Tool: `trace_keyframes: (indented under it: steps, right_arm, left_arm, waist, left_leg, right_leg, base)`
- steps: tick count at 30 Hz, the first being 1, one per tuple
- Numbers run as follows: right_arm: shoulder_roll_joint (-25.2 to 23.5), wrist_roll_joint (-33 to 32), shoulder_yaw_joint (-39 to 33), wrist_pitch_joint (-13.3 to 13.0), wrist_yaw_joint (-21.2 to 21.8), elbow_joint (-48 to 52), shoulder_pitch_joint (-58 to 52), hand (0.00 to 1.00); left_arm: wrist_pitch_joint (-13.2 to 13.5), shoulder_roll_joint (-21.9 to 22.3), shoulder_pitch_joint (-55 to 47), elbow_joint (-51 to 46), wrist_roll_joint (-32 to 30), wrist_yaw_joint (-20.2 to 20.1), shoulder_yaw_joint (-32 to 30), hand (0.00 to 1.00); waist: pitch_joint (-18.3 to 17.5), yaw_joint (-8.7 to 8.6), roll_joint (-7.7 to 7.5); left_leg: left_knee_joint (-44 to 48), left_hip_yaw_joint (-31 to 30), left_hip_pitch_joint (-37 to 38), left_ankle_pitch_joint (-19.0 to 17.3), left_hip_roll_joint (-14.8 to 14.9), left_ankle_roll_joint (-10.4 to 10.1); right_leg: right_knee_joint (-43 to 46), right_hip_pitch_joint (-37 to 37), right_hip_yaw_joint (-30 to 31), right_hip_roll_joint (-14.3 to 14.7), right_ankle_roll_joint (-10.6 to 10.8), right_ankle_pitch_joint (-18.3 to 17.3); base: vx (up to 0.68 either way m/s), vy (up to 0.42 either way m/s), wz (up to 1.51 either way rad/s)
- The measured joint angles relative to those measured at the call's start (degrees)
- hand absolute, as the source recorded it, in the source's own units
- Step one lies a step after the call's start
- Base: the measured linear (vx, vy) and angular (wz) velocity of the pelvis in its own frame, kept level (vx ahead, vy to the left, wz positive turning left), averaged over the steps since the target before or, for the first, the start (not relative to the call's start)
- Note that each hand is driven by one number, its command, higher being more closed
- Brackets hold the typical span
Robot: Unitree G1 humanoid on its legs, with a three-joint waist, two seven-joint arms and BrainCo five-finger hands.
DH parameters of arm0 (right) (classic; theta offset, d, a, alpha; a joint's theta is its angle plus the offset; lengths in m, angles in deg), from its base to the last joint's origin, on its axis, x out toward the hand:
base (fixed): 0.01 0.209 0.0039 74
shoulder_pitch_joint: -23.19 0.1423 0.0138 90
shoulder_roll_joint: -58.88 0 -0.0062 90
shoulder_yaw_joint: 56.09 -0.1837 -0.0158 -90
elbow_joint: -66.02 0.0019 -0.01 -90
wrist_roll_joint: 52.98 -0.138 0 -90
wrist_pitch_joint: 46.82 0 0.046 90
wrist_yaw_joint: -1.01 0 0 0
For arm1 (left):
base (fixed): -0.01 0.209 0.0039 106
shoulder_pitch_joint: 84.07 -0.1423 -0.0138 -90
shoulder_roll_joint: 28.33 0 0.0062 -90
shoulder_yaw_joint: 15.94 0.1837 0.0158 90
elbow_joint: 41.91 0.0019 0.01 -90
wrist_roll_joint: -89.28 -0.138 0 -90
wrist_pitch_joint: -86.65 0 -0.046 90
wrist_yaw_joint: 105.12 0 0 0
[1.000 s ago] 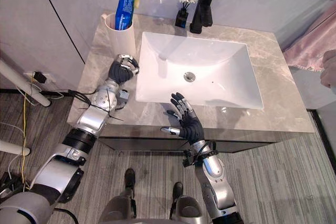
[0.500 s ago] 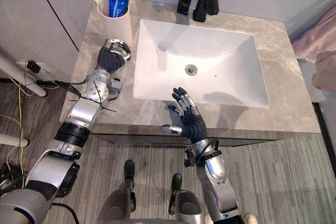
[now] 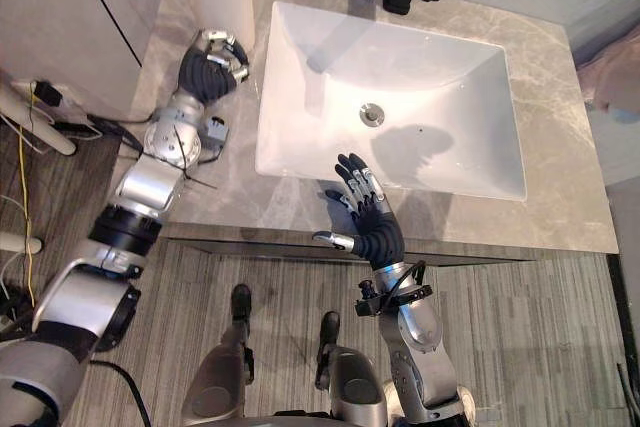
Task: Organize washtable
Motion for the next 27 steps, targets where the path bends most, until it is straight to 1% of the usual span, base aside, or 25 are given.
trace_keyframes:
  steps: [4,8,10,12,14,15,19,21,24,26,27]
  right_arm:
    - [-0.1,0.0,1.7,-1.3,-0.6,0.0,0.0,0.00]
    - [-0.1,0.0,2.4,-2.1,-0.5,0.1,0.0,0.00]
    - [0.0,0.0,2.7,-2.2,-0.5,0.4,0.0,0.00]
    - [0.0,0.0,3.1,-2.6,-0.5,0.5,0.0,0.00]
    - [-0.1,0.0,3.5,-2.8,-0.5,0.5,0.0,0.00]
    - [0.0,0.0,3.6,-3.1,-0.5,0.5,0.0,0.00]
    - [-0.1,0.0,3.5,-3.2,-0.5,0.5,-0.1,0.00]
    - [0.0,0.0,3.4,-3.2,-0.4,0.5,-0.1,0.00]
    - [0.0,0.0,3.3,-3.1,-0.4,0.5,-0.1,0.00]
    - [0.0,0.0,3.2,-2.7,-0.4,0.4,-0.1,0.00]
    - [0.0,0.0,3.0,-2.2,-0.4,0.4,-0.1,0.00]
  left_arm:
    - [0.1,-3.5,4.8,4.1,1.8,0.1,1.9,1.00]
    - [0.9,-5.8,7.8,7.8,3.1,0.1,4.4,1.00]
    - [1.3,-7.0,9.5,9.5,4.0,0.1,6.1,1.00]
    - [2.1,-8.5,12.4,12.8,4.4,-0.1,8.6,1.00]
    - [2.2,-9.7,15.0,15.4,4.8,-0.3,10.8,1.00]
    - [2.2,-10.2,16.3,16.9,5.1,-1.1,11.6,1.00]
    - [2.4,-11.5,17.4,18.2,5.8,-1.9,13.1,1.00]
    - [2.3,-12.0,18.5,19.0,6.6,-2.7,14.8,1.00]
    - [2.0,-12.0,18.3,18.4,6.6,-2.9,14.9,1.00]
    - [0.9,-12.0,14.0,12.3,6.6,-3.0,12.9,1.00]
    - [0.8,-11.1,10.1,7.7,6.7,-3.1,10.9,1.00]
  waist:
    - [0.3,-0.20,-1.43]
    - [0.3,-0.45,-1.47]
    - [0.3,-0.85,-1.50]
    - [0.5,-1.39,-1.84]
    - [0.7,-1.65,-2.22]
    - [0.7,-1.71,-2.27]
    - [0.7,-1.89,-2.26]
    - [0.8,-1.77,-2.18]
    - [0.9,-1.71,-2.02]
    - [1.1,-1.66,-1.67]
    - [1.2,-1.60,-1.40]
  left_leg:
    - [0.0,0.1,-0.6,0.1,0.4,-0.1]
    - [0.0,0.0,-0.8,0.1,0.4,-0.1]
    - [0.0,0.0,-1.1,0.1,0.5,-0.1]
    - [0.0,0.1,-1.1,0.2,0.5,-0.1]
    - [0.0,0.2,-1.1,0.3,0.5,0.1]
    - [0.0,0.2,-1.1,0.3,0.4,0.1]
    - [0.1,0.4,-1.0,0.3,0.4,0.1]
    - [0.0,0.4,-0.9,0.3,0.4,0.1]
    - [0.0,0.4,-0.7,0.3,0.4,0.1]
    - [0.0,0.4,0.1,0.3,0.2,0.1]
    - [0.0,0.3,0.5,0.2,0.1,0.0]
  right_leg:
    - [0.0,-0.2,0.0,0.2,-0.1,0.4]
    - [0.0,-0.6,0.0,0.3,0.1,0.4]
    - [0.1,-0.8,0.0,0.5,0.1,0.4]
    - [0.2,-0.9,0.1,0.5,0.1,0.4]
    - [0.2,-1.0,0.2,0.5,0.1,0.4]
    - [0.2,-1.0,0.3,0.5,0.1,0.4]
    - [0.2,-1.0,0.4,0.4,0.1,0.4]
    - [0.2,-0.9,0.3,0.4,0.1,0.4]
    - [0.1,-0.6,0.3,0.4,0.1,0.4]
    - [-0.2,0.3,0.2,0.2,0.1,0.4]
    - [-0.4,0.9,0.1,0.2,0.0,0.4]
  base:
    - [0.05,-0.025,-0.02]
    - [0.05,-0.020,-0.02]
    - [0.02,-0.006,0.00]
    - [0.02,-0.008,-0.01]
    - [0.00,0.000,0.00]
    - [0.00,0.000,0.00]
    - [0.00,0.000,0.00]
    - [0.00,0.000,0.00]
    - [0.00,0.000,0.00]
    - [0.02,0.002,0.01]
    - [0.04,0.004,0.06]
